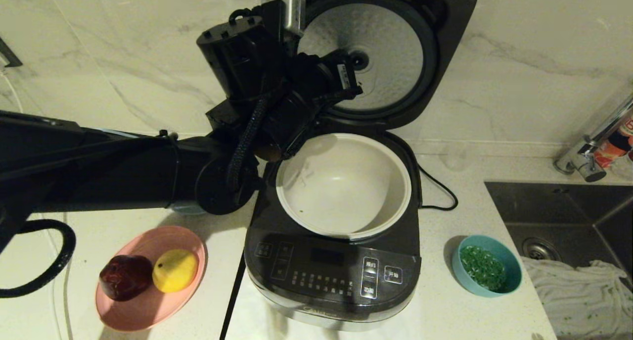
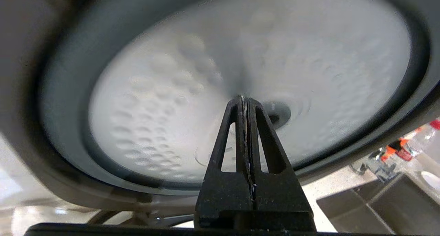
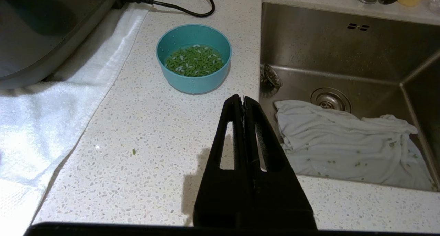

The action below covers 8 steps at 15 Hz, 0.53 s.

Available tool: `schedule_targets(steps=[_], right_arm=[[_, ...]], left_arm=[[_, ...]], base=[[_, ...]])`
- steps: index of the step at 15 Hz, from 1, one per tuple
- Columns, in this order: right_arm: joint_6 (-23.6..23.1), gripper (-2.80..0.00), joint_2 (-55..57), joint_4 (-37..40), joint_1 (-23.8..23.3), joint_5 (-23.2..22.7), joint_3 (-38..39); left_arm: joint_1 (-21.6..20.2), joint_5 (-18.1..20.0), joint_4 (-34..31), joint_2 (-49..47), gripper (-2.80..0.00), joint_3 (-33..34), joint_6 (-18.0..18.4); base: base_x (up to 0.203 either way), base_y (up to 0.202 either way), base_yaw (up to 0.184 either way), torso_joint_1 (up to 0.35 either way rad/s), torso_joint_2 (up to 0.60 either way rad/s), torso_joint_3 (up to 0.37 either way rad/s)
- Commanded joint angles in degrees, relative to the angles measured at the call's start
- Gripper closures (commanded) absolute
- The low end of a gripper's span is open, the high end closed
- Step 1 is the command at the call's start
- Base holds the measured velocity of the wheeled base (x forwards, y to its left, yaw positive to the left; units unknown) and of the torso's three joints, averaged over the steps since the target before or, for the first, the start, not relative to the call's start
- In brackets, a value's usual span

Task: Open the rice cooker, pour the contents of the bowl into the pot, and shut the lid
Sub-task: Open the rice cooker

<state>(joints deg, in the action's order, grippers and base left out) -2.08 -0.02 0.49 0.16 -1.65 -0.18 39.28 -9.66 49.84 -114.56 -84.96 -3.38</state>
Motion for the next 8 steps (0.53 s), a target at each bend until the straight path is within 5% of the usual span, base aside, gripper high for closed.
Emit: schedule_targets(steps=[1, 8], right_arm=[[-0.02, 0.00, -0.06, 0.04, 0.02, -0.02, 0.01], [-0.02, 0.00, -0.06, 0.04, 0.02, -0.02, 0.01]], left_arm=[[0.08, -0.35, 0.27, 4.80, 0.00, 3.39, -0.05], [1.29, -0.37, -3.24, 26.01, 0.00, 26.59, -0.47]], base=[[0.000, 0.000, 0.000, 0.000, 0.00, 0.000], [0.000, 0.000, 0.000, 0.000, 0.00, 0.000]])
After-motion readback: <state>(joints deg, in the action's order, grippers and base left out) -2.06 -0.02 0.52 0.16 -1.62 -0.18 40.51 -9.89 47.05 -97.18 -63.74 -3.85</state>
